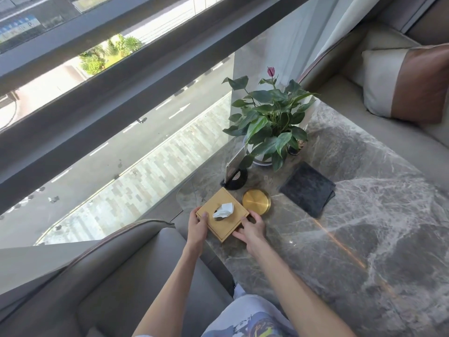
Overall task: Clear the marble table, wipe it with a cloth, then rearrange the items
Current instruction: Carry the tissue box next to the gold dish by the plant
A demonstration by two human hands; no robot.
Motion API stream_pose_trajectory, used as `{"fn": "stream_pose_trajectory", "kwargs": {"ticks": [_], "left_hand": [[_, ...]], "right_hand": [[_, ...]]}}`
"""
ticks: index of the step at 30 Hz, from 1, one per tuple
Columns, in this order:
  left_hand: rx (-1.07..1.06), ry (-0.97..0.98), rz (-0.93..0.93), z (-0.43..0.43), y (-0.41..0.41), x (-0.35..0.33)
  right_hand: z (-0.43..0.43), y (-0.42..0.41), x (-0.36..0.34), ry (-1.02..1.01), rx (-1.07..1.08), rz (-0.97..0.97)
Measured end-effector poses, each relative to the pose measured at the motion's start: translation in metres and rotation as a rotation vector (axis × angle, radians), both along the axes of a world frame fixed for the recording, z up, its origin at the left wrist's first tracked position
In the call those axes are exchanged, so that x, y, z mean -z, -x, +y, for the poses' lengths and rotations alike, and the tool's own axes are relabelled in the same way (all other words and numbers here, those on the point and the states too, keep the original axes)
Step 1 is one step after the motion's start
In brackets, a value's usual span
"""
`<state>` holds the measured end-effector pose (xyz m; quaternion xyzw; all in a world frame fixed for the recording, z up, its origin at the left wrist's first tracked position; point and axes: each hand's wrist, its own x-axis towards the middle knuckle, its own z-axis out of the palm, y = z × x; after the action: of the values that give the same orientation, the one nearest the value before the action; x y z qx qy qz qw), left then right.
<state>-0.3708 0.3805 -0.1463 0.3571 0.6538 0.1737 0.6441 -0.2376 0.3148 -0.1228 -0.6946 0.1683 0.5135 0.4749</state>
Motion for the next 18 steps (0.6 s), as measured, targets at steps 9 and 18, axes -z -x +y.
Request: {"fn": "stream_pose_trajectory", "kwargs": {"ticks": [9,18], "left_hand": [[-0.012,-0.001,0.014,-0.0007,-0.0003,0.0005],[-0.022,-0.031,0.007,-0.0014,-0.0023,0.0041]], "right_hand": [[-0.0029,-0.0004,0.0016,-0.008,-0.002,0.006],[-0.0040,-0.0002,0.0031,-0.027,0.019,0.018]]}}
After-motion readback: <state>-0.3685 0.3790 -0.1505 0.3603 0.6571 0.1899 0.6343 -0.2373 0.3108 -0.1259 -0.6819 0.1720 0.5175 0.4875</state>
